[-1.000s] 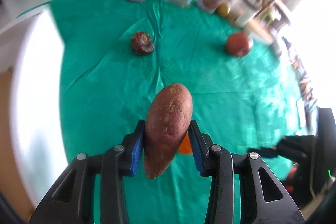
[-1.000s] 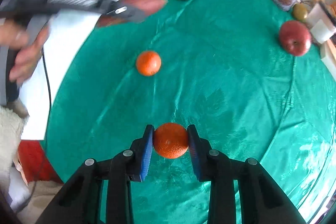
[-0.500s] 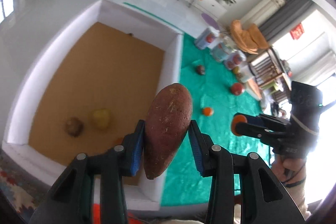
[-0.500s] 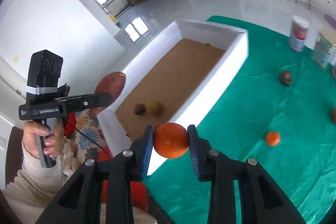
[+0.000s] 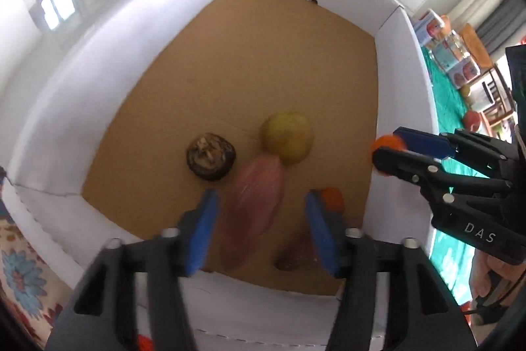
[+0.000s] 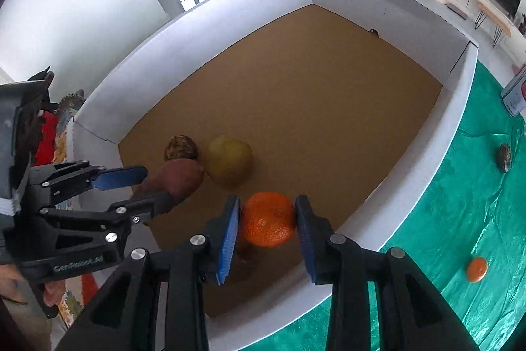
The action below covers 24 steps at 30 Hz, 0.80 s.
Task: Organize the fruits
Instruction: 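Carry sweet potato and mandarin into the box and open both tools, then reach the right tool to the yellow pear by the cans and grasp it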
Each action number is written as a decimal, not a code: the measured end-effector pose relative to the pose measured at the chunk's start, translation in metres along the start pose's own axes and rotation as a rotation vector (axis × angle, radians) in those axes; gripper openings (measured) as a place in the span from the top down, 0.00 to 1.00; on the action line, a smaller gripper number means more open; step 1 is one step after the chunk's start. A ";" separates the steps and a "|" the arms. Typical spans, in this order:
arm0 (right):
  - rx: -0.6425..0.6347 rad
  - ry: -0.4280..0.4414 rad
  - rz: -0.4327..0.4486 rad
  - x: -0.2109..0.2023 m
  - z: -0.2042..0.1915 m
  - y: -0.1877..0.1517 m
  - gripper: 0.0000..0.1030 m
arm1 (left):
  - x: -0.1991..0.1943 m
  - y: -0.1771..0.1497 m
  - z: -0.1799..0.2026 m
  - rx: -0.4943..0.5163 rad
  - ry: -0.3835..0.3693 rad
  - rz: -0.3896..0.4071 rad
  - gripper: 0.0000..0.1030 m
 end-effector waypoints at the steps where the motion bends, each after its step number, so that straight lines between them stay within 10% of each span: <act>1: 0.012 0.009 0.017 -0.002 0.002 0.000 0.50 | -0.004 0.000 -0.002 0.007 0.011 0.020 0.27; 10: 0.165 0.015 0.306 -0.091 0.083 -0.054 0.20 | -0.054 -0.020 0.062 0.161 0.016 0.202 0.11; 19: 0.538 -0.209 0.316 -0.108 0.242 -0.293 0.20 | -0.032 -0.110 0.237 0.444 -0.252 0.141 0.06; 24: 0.680 -0.189 0.275 -0.125 0.289 -0.376 0.20 | 0.032 -0.153 0.298 0.563 -0.238 0.010 0.07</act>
Point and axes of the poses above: each gripper's, at about its wrist camera, not at the fingertips, and x roughly the way its jaws point, z to its right, y to its top, the point moved 10 cm from there along x, roughly the way its jaws point, and after that the axes turned 6 degrees about -y, right-handed, at the moved point
